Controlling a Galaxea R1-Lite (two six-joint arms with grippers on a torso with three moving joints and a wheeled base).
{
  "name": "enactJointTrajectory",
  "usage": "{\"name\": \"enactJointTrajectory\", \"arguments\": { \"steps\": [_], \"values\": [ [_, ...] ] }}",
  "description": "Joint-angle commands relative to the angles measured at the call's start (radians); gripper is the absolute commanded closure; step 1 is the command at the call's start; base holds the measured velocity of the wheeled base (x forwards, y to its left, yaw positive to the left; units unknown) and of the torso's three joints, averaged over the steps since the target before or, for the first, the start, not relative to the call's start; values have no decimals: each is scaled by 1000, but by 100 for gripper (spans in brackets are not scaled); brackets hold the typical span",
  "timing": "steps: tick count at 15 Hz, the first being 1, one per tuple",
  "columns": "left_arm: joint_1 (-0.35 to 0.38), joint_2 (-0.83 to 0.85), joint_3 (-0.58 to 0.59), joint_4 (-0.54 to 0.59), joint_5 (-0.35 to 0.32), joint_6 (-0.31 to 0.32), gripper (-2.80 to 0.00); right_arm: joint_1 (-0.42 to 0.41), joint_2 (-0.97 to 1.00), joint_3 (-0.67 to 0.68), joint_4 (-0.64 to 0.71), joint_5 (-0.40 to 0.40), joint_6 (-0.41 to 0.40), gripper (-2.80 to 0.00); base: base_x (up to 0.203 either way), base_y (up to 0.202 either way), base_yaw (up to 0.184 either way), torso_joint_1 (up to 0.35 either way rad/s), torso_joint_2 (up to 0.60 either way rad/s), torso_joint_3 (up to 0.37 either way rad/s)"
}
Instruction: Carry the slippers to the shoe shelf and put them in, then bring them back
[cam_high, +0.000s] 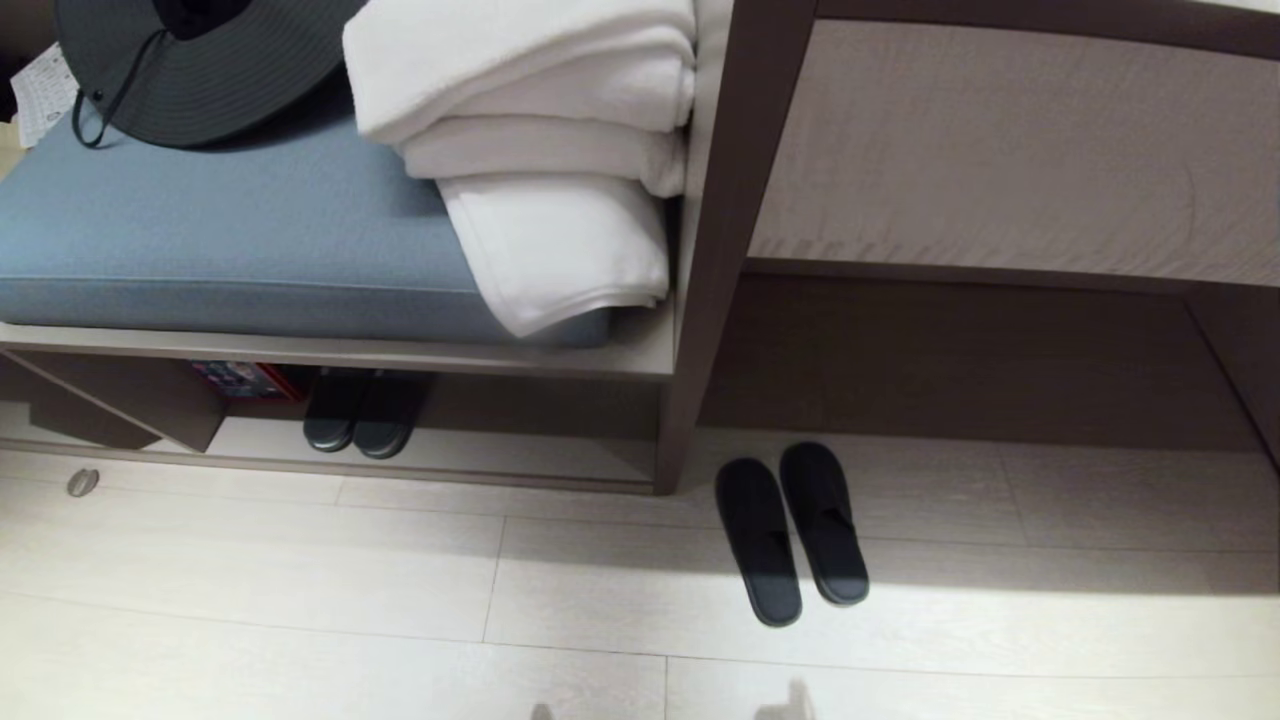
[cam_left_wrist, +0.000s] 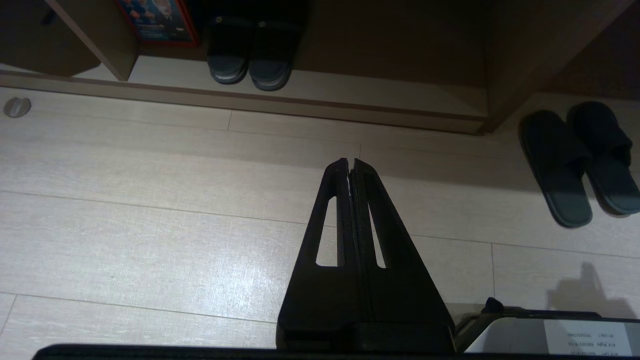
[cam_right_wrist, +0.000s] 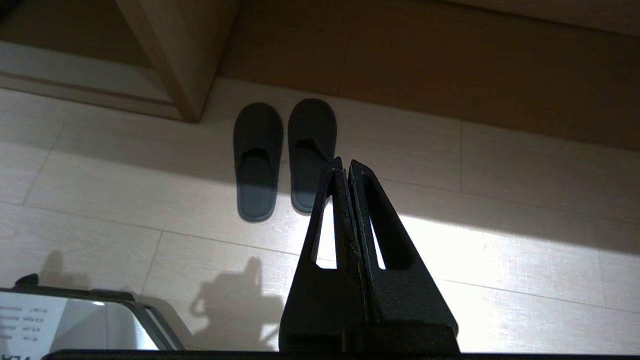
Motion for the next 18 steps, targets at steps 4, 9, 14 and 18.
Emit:
{"name": "enactJointTrajectory", "arguments": {
  "steps": [4, 9, 14, 18],
  "values": [
    [0, 0, 0, -1, 0, -1, 0, 0, 1, 0, 0, 0, 2, 0, 0, 0, 0, 3, -1, 198],
    [0, 1, 1, -1, 1, -2, 0, 0, 1, 0, 0, 0, 3, 0, 0, 0, 0, 2, 1, 204],
    [0, 0, 2, -1, 0, -2, 0, 0, 1, 0, 0, 2, 3, 0, 0, 0, 0, -1, 4, 202],
    [0, 0, 1, -1, 0, -3, 0, 0, 1, 0, 0, 0, 5, 0, 0, 0, 0, 2, 1, 203]
  ]
}}
